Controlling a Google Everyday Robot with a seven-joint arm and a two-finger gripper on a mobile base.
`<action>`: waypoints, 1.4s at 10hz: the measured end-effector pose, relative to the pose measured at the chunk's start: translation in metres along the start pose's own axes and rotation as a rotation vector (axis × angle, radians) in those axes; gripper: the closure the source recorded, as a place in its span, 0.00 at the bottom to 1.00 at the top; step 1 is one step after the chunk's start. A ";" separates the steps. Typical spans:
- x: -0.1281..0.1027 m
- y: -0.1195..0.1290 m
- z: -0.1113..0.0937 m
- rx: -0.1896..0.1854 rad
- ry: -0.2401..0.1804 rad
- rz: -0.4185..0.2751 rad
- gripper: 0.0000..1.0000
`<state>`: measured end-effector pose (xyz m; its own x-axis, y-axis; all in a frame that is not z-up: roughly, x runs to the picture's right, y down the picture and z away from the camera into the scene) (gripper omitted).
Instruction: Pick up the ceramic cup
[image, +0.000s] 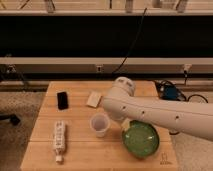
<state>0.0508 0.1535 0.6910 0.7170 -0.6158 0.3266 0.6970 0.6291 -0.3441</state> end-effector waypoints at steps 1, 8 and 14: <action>-0.005 -0.001 0.002 -0.002 -0.008 -0.011 0.20; -0.036 -0.008 0.025 0.009 -0.050 -0.073 0.20; -0.047 -0.008 0.043 0.014 -0.068 -0.101 0.20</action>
<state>0.0118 0.1973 0.7163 0.6417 -0.6433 0.4176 0.7653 0.5725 -0.2942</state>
